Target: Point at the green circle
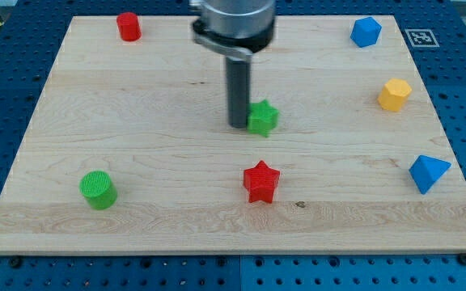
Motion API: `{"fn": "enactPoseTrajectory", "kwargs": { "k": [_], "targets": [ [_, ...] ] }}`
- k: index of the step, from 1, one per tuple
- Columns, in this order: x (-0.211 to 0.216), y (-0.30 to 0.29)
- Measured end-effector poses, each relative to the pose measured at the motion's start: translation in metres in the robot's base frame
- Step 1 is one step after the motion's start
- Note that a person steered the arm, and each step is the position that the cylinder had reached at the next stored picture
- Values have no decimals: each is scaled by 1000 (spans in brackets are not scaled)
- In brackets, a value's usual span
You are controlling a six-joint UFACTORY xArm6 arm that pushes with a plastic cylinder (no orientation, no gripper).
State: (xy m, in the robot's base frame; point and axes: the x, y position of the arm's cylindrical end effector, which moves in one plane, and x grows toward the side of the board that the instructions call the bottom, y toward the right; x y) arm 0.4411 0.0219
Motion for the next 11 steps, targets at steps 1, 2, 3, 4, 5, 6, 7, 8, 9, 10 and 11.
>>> {"fn": "enactPoseTrajectory", "kwargs": {
  "k": [1,2,3,4,5,6,7,8,9,10,11],
  "targets": [
    [0,55],
    [0,99],
    [3,139],
    [12,127],
    [25,62],
    [25,14],
    [25,-37],
    [25,-95],
    [29,-150],
    [36,-195],
    [73,-221]
  ]
}}
